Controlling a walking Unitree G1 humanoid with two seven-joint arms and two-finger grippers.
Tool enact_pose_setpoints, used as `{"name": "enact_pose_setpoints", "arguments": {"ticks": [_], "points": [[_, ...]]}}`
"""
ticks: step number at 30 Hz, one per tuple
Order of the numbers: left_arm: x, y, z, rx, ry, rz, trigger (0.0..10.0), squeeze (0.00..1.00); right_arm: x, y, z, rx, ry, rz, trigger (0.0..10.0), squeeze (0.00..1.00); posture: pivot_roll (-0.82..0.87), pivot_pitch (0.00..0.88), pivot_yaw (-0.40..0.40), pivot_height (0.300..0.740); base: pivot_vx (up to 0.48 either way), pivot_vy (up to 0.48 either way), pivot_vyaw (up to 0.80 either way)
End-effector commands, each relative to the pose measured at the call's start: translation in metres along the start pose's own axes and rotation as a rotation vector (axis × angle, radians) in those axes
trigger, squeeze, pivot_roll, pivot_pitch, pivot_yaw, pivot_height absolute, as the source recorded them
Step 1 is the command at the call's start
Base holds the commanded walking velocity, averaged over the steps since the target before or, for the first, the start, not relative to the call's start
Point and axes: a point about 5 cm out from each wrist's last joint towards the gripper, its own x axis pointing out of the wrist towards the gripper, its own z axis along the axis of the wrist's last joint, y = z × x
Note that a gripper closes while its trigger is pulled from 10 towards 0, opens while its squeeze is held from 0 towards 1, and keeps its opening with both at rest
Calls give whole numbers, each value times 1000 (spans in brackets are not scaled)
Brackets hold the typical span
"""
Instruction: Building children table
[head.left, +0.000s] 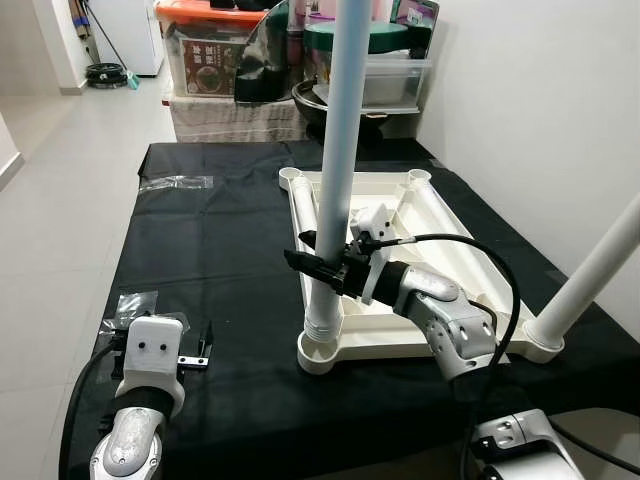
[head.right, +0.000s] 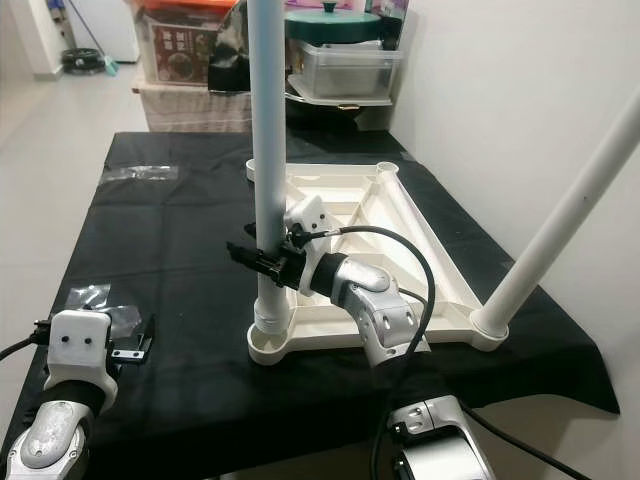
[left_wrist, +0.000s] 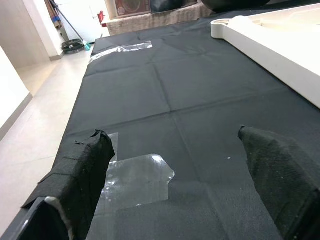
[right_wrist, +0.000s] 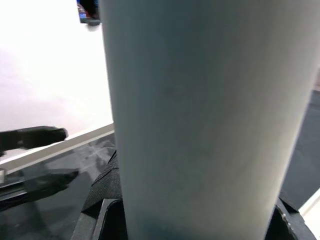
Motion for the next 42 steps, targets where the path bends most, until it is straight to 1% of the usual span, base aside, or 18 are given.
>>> {"name": "enact_pose_setpoints", "arguments": {"ticks": [1, 4, 6, 10, 14, 17, 22, 24, 26, 27, 30, 32, 42], "points": [[-1, 1, -1, 15, 2, -1, 10000, 0, 0, -3, 3, -13, -15, 3, 10000, 0, 112, 0, -88, 740, 0, 0, 0], [-1, 1, -1, 16, 4, 0, 10000, 0, 0, -1, -1, 9, -8, 58, 10000, 0, 113, 0, -88, 740, 0, 0, 0], [-2, 1, -1, 17, 7, -1, 10000, 0, -4, 2, -7, 5, -2, 104, 10000, 0, 115, 0, -87, 740, 0, 0, 0], [-2, 1, -2, 16, 9, -1, 10000, 0, -7, 1, -13, 2, 17, 112, 10000, 0, 114, 0, -86, 740, 0, 0, 0], [-2, 1, -1, 16, 8, -2, 10000, 0, -11, -4, -19, 3, 37, 111, 10000, 0, 117, 0, -86, 740, 0, 0, 0], [-2, 2, -1, 18, 8, -1, 10000, 0, -20, -10, -25, -8, 78, 157, 10000, 0, 115, 0, -85, 740, 0, 0, 0], [-2, 2, -1, 18, 7, -2, 10000, 0, -21, -14, -27, -3, 101, 166, 10000, 0, 118, 0, -87, 740, 0, 0, 0], [-3, 1, -1, 15, 6, 0, 10000, 0, -20, -15, -23, 4, 124, 224, 10000, 0, 120, 0, -91, 740, 0, 0, 0], [-3, 1, -1, 14, 6, 0, 10000, 0, -20, -16, -23, 4, 127, 236, 10000, 0, 120, 0, -91, 740, 0, 0, 0], [-3, 2, -1, 13, 7, 3, 10000, 0, -20, -15, -22, 20, 122, 248, 10000, 0, 119, 0, -94, 740, 0, 0, 0], [-3, 2, -1, 11, 8, 6, 10000, 0, -19, -13, -22, 43, 113, 278, 10000, 0, 118, 0, -96, 740, 0, 0, 0], [-3, 0, -1, 8, 8, 5, 10000, 0, -19, -6, -24, 41, 111, 326, 10000, 0, 118, 0, -97, 740, 0, 0, 0], [-2, 0, -2, 5, 9, 9, 10000, 0, -13, 8, -34, 37, 119, 381, 10000, 0, 114, 0, -105, 740, 0, 0, 0]]}}
